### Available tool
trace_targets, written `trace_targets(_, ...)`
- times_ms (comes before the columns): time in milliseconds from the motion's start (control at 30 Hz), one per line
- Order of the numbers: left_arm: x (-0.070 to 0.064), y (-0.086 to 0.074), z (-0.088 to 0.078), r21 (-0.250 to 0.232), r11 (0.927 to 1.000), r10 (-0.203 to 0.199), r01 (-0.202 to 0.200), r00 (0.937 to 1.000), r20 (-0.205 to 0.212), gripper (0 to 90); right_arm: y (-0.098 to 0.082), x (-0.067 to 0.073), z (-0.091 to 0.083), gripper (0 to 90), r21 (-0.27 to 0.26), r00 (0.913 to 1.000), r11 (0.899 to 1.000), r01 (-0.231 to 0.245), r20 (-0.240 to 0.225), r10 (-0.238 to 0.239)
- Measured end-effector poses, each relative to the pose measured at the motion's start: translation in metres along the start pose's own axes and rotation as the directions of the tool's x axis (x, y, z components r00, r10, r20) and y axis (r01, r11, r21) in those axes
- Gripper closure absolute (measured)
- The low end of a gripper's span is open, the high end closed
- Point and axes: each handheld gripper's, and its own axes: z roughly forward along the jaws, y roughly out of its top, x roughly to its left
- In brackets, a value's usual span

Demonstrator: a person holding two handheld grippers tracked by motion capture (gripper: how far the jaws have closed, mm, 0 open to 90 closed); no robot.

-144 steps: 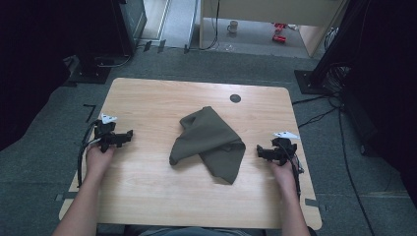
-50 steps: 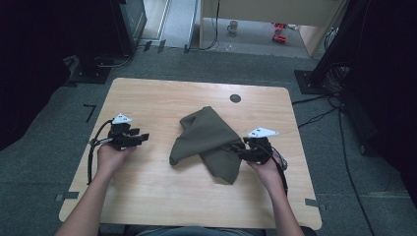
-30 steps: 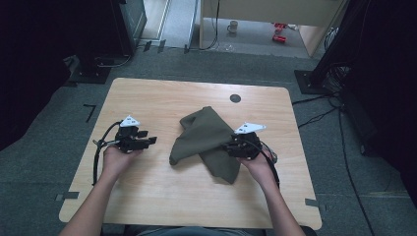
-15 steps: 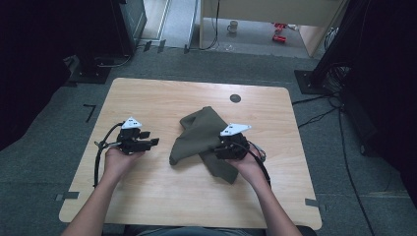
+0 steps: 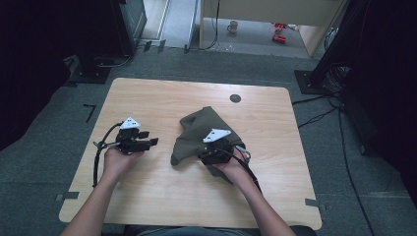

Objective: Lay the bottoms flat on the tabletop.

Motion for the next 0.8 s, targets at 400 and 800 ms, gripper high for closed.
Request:
trace_targets(400, 0.000, 0.000, 0.002, 0.005, 0.9999, 0.011, -0.011, 0.9999, -0.006, 45.0, -0.005, -0.006, 0.005, 88.2, -0.005, 0.9988, 0.999, -0.044, 0.021, 0.044)
trace_targets(800, 0.001, 0.000, 0.000, 0.000, 1.0000, 0.007, -0.007, 0.9999, -0.010, 45.0, 0.011, 0.001, -0.019, 89.1, 0.009, 0.9909, 0.993, -0.119, -0.061, 0.120)
